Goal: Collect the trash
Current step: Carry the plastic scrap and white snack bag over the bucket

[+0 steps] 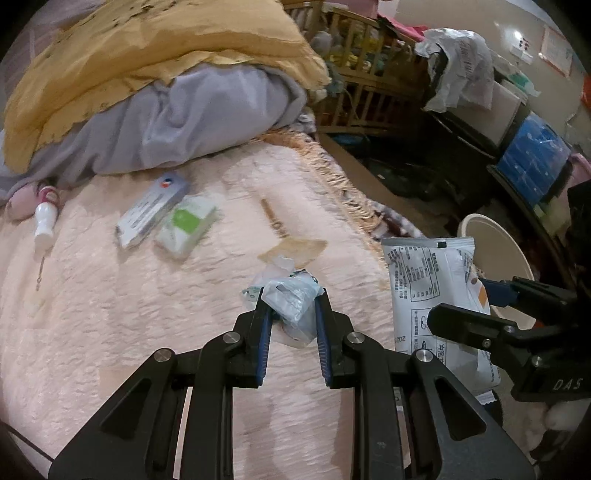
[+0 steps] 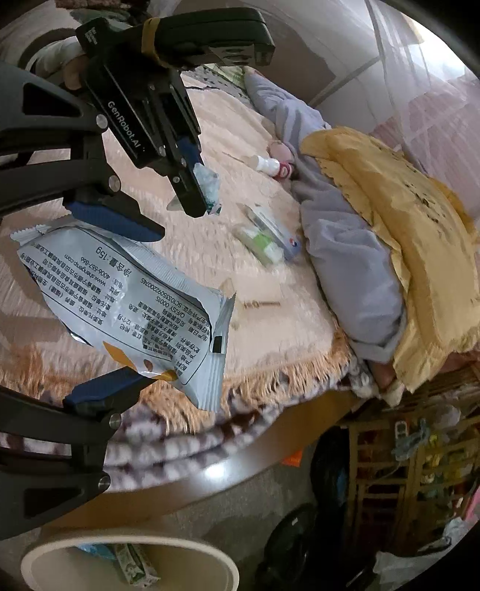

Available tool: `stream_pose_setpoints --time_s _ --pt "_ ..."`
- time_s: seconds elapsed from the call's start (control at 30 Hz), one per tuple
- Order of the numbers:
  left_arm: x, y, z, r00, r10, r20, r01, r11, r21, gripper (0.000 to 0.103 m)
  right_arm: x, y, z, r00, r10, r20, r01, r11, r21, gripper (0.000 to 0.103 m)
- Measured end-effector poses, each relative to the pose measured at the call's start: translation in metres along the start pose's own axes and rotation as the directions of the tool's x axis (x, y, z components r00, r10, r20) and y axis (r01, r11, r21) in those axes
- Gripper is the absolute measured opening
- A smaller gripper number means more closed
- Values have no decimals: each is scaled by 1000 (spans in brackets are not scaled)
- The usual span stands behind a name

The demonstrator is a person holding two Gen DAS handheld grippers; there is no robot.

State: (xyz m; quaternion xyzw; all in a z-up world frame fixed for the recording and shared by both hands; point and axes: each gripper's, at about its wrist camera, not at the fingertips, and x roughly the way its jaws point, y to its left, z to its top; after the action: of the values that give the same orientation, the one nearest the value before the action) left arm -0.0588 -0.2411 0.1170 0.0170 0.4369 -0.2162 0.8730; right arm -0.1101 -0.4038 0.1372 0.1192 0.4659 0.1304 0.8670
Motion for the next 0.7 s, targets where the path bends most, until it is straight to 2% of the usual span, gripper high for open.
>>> stream_pose_setpoints --time_s 0.37,0.7 --pt "14 -46 12 996 -80 -27 81 996 35 19 -35 -52 -8 997 -58 42 55 996 75 65" --pt "27 -94 23 980 -189 -59 193 979 66 19 -63 -103 -22 991 -119 66 107 980 169 65"
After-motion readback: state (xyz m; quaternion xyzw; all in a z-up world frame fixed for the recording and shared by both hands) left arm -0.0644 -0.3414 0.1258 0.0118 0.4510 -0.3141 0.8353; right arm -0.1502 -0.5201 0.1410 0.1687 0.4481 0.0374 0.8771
